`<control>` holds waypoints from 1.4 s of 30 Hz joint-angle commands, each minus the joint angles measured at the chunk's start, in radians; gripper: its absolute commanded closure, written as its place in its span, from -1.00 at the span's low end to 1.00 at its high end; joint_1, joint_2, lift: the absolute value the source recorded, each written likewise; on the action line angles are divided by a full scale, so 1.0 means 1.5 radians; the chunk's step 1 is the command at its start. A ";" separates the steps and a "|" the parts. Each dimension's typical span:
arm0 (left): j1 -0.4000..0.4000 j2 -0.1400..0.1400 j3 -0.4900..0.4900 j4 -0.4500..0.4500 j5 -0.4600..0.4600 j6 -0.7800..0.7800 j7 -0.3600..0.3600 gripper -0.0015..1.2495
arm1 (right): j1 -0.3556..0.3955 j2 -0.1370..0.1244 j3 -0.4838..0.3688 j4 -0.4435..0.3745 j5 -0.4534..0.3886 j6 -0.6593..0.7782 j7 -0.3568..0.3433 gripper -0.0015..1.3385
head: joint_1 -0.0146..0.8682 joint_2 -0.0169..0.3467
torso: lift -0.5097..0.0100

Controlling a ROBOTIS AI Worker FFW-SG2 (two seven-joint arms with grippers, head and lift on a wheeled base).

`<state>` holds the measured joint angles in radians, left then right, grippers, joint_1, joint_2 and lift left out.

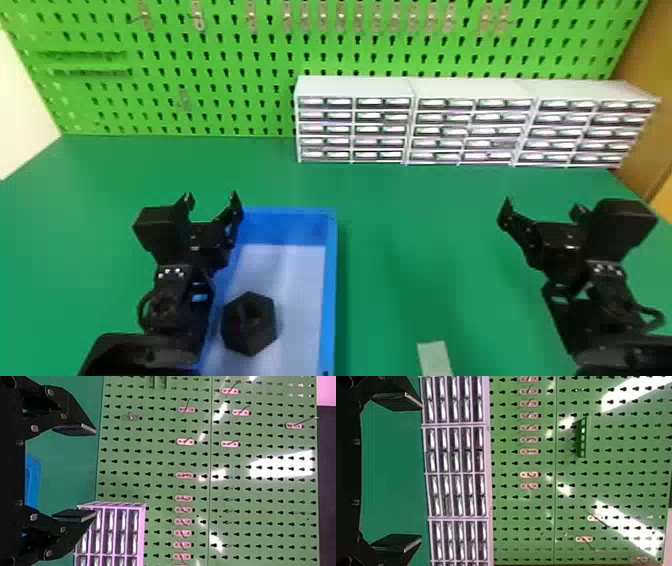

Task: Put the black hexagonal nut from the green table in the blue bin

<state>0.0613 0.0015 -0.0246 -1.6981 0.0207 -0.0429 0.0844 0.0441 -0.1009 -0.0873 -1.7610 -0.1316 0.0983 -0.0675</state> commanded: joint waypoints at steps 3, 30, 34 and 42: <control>-0.001 0.000 -0.001 0.000 0.002 0.000 0.000 -0.18 | 0.000 0.000 0.001 0.000 0.000 0.000 0.000 -0.80 | 0.52 -0.59 | 0.59; -0.001 0.000 -0.002 0.000 -0.002 0.000 0.000 -0.18 | -0.001 -0.001 0.000 0.003 -0.008 0.000 0.000 -0.80 | 0.52 -0.59 | 0.59; -0.002 0.000 -0.002 0.000 -0.002 0.000 0.000 -0.18 | -0.002 -0.003 0.001 0.004 -0.009 0.000 0.000 -0.80 | 0.52 -0.59 | 0.59; -0.002 0.000 -0.002 0.000 -0.002 0.000 0.000 -0.18 | -0.002 -0.003 0.003 0.006 -0.012 0.000 0.000 -0.80 | 0.52 -0.59 | 0.59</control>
<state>0.0595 0.0015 -0.0286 -1.6981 0.0184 -0.0429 0.0844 0.0427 -0.1061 -0.0854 -1.7525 -0.1495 0.0982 -0.0675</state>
